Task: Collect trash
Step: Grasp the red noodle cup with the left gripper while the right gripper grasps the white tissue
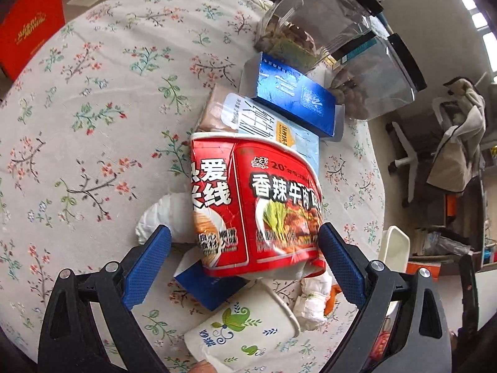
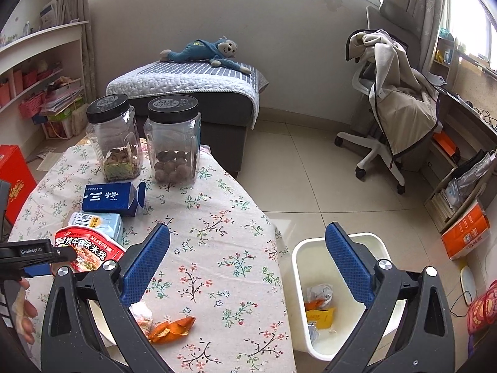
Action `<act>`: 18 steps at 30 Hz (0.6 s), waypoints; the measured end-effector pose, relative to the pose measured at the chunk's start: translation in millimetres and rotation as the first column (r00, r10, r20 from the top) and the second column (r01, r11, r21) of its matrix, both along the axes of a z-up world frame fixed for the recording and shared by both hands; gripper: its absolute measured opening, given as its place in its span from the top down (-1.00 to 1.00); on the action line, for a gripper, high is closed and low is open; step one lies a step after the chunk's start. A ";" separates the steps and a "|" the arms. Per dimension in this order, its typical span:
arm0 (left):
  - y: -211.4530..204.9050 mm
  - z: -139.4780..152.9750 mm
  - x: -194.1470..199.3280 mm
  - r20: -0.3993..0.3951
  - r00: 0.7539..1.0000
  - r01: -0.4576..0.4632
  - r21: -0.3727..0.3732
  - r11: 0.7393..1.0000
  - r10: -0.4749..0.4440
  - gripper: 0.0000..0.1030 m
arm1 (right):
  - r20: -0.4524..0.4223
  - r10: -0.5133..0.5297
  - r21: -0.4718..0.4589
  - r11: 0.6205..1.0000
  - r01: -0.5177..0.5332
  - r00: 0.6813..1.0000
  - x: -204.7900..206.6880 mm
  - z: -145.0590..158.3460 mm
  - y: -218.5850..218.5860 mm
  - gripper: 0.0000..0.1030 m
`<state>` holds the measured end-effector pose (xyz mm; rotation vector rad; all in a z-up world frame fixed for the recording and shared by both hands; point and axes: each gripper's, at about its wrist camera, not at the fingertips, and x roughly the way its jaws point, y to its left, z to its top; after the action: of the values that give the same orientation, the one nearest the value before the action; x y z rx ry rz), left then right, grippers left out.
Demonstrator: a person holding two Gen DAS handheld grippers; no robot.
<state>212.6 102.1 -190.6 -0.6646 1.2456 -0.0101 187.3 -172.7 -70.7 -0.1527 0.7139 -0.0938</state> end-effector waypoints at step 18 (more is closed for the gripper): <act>-79.7 5.9 20.0 0.102 0.960 0.256 0.041 0.966 -0.259 -0.50 | -0.014 -0.031 0.019 0.999 0.031 0.999 3.1 0.4 -21.8 -0.87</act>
<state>232.6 22.3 -184.7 -0.4679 1.2193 -0.2417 190.4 -194.5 -70.3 -0.1246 0.7312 -0.1154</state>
